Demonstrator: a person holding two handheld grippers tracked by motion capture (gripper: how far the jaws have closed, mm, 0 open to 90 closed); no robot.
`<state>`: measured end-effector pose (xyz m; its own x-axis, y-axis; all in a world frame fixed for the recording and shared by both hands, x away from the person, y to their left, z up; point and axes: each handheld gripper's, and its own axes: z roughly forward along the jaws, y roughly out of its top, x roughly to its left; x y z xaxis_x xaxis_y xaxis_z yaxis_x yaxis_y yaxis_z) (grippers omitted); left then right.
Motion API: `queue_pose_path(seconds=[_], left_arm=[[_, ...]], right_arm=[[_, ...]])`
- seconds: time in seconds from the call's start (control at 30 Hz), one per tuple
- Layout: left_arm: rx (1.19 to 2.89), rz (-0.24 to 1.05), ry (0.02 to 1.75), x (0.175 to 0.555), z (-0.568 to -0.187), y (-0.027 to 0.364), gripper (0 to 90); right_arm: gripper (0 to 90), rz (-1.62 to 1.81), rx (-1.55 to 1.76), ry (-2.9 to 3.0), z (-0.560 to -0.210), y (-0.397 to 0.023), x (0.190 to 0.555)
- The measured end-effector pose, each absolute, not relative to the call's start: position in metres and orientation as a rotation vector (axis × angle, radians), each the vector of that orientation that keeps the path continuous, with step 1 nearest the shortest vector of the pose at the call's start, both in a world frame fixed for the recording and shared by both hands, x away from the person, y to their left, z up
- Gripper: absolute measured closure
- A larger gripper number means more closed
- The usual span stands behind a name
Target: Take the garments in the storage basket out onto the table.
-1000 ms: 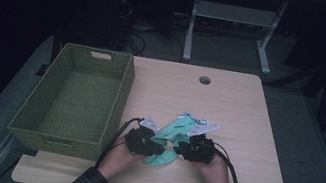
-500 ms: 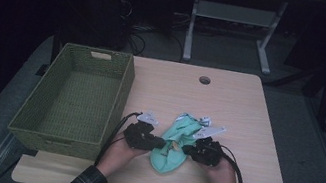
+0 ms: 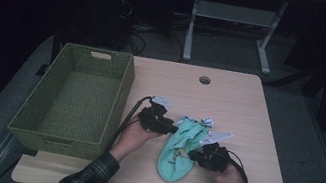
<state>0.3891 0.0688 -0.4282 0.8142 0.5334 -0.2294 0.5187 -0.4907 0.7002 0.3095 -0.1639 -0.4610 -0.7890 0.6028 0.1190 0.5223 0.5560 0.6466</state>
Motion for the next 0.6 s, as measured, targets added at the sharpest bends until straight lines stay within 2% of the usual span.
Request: queue_pose_path(seconds=[0.17,0.33,0.4,0.57,0.6], left_arm=[[2.183,-0.003,0.774,0.401,-0.438,0.058,57.4],[2.194,-0.021,0.779,0.405,-0.448,0.052,58.6],[2.194,-0.032,0.771,0.406,-0.451,0.051,64.0],[2.220,-0.030,0.775,0.406,-0.454,0.051,85.2],[2.221,-0.029,0.777,0.406,-0.454,0.052,86.0]], right_arm=[[80.1,1.073,0.982,2.666,-0.462,-0.168,0.309],[79.5,1.070,1.000,2.670,-0.462,-0.170,0.309],[79.7,1.079,1.000,2.664,-0.462,-0.170,0.309],[84.4,1.064,1.000,2.669,-0.461,-0.169,0.308],[84.4,1.063,1.001,2.668,-0.461,-0.170,0.308]])
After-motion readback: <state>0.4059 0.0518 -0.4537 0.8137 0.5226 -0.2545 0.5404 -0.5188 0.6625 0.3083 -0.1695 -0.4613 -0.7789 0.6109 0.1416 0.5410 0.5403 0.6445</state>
